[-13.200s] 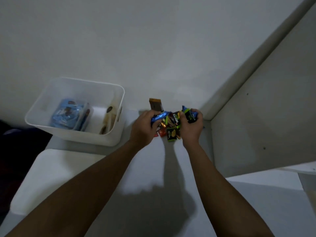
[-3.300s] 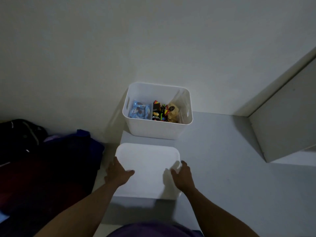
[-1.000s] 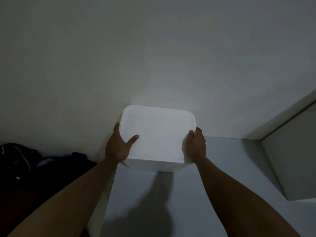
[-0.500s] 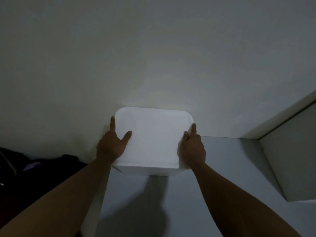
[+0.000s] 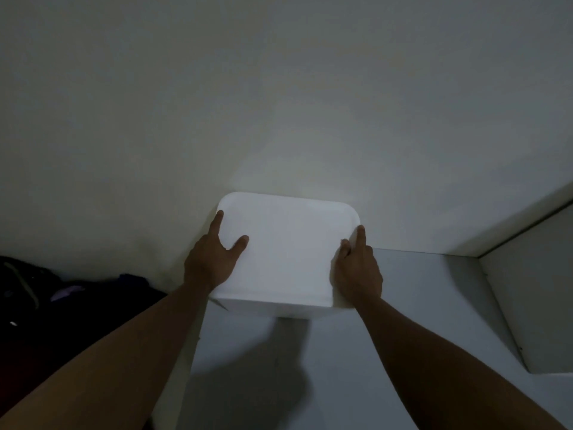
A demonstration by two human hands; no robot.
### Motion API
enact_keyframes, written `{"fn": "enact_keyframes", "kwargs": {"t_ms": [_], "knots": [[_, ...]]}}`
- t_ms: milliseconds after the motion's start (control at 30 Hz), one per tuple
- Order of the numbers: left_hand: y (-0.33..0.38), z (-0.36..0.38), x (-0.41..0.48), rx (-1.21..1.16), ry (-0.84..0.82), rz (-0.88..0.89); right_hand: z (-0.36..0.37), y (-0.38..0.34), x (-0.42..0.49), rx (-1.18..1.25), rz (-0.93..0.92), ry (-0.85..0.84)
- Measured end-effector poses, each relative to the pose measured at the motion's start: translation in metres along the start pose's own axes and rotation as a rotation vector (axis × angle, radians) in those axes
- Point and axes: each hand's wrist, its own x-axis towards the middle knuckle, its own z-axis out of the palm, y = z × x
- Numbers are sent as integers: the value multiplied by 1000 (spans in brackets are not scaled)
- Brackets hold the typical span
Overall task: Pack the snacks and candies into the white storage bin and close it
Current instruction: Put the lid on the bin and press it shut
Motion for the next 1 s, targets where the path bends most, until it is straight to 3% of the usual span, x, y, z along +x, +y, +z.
{"fn": "enact_keyframes", "kwargs": {"t_ms": [267, 567, 733, 867, 1000], "knots": [[-1, -1, -1, -41, -20, -30, -6, 0, 0, -38, -37, -130], [-3, -3, -2, -6, -12, -6, -1, -4, -8, -40, -60, -29], [-4, -6, 7, 74, -102, -2, -1, -4, -6, -73, -100, -49], [16, -12, 27, -86, -89, -91, 1, -3, -4, -43, -98, -45], [31, -10, 45, -257, -9, -289, 1, -5, -5, -12, -75, -65]]}}
